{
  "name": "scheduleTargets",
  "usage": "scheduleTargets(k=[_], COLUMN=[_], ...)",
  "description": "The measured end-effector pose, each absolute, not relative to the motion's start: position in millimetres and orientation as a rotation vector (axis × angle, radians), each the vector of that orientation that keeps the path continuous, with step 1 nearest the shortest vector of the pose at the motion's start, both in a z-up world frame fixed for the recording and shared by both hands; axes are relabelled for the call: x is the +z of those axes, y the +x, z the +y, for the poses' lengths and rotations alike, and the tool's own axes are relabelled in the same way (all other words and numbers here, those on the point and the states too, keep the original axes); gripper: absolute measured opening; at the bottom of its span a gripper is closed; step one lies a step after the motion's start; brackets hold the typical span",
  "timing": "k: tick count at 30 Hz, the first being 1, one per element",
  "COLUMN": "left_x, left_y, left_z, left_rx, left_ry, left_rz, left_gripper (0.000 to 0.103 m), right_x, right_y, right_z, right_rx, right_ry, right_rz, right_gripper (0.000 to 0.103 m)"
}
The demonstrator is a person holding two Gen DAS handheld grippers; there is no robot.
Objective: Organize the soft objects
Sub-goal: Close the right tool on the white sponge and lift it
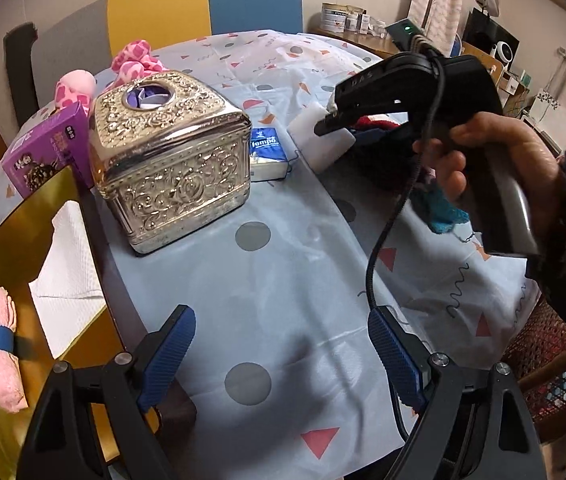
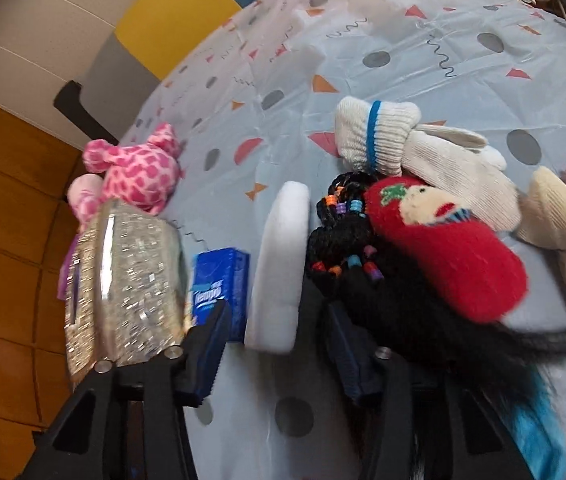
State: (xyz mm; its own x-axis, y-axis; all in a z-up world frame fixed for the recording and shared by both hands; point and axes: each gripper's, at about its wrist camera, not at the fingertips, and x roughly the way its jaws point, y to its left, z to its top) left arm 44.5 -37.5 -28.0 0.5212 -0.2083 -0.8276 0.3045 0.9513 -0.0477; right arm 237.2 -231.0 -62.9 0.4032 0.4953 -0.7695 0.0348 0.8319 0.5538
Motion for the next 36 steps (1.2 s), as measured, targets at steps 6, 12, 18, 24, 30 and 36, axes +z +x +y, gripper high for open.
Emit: scheduleTargets(k=[6, 12, 18, 24, 30, 36], left_x=[-32, -36, -41, -35, -28, -24], left_y=[43, 46, 48, 54, 72, 96], left_z=[-35, -40, -43, -50, -61, -80], left_rx=[-0.306, -0.301, -0.296, -0.296, -0.321, -0.365], left_ry=[0.1, 0.114, 0.122, 0.139, 0.12, 0.065], left_rz=[0.992, 1.001, 1.016, 1.002, 0.998, 1.012], left_gripper=[0.089, 0.089, 0.089, 0.089, 0.089, 0.089], right_x=[-70, -47, -32, -22, -34, -60], right_y=[240, 228, 224, 220, 221, 226], right_z=[-229, -235, -252, -281, -319, -337], right_rx=[0.324, 0.397, 0.354, 0.291, 0.38, 0.326], right_ry=[0.493, 0.484, 0.482, 0.583, 0.897, 1.054], right_rz=[1.139, 1.088, 1.02, 0.952, 0.927, 1.01], right_gripper=[0.018, 0.018, 0.018, 0.018, 0.019, 0.022])
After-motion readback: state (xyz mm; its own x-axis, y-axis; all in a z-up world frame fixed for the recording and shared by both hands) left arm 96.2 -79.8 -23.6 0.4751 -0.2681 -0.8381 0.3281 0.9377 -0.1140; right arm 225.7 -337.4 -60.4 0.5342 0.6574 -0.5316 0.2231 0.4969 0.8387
